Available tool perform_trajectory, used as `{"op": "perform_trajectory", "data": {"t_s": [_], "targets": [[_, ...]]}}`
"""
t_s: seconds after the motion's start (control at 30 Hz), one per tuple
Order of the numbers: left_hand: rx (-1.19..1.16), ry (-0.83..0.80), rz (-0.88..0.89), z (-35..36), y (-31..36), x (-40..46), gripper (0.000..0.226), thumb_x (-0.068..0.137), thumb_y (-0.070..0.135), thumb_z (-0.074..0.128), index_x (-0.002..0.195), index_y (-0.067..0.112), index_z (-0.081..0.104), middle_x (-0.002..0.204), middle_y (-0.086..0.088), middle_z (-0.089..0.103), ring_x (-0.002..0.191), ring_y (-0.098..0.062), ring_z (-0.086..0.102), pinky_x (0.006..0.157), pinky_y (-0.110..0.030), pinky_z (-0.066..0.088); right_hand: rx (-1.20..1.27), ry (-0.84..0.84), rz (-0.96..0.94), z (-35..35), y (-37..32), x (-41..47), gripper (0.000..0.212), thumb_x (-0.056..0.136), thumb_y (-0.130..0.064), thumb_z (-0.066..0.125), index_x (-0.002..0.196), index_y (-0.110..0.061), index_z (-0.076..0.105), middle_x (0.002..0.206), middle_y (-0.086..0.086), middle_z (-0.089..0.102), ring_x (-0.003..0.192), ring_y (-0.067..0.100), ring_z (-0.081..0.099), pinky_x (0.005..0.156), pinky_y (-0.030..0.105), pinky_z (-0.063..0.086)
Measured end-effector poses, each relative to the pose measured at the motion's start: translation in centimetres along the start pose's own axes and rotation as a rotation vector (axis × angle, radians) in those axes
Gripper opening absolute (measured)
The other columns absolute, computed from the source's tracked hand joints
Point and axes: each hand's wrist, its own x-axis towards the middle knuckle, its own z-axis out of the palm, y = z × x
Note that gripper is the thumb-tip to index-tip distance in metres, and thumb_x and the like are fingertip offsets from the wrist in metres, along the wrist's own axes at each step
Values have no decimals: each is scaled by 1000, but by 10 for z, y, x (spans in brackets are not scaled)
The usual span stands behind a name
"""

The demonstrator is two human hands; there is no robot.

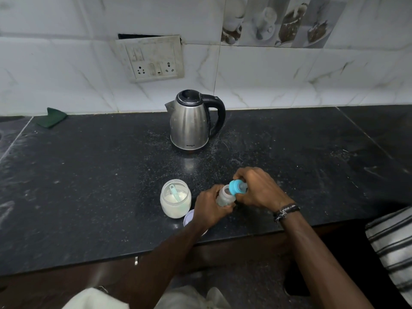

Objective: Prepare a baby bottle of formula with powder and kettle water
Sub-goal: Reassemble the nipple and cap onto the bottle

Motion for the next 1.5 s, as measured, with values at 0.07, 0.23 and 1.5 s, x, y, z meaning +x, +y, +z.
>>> {"op": "perform_trajectory", "data": {"t_s": [0.07,0.23,1.5], "targets": [[8,-4,5,-1,0,0,59,66,42,84,119,24,67,105,7,76,93,-6,71,83,-39,59,-41,-26,-34,0,-7,2,44,64,-29,80,104,-24,63,103,-2,62,93,20,61,75,33,51],[26,-17,8,-2,-1,0,60,63,49,79,113,18,68,99,3,77,88,-13,73,77,-42,59,-150,-105,-89,2,-24,9,46,67,-23,77,112,-21,66,109,4,58,98,24,60,79,35,50],[87,-44,-33,-5,7,1,57,69,40,86,119,21,67,104,0,77,95,-15,72,84,-39,57,-371,-243,26,-6,-53,8,42,84,-28,71,120,-13,56,123,13,60,111,33,60,83,38,47]]}}
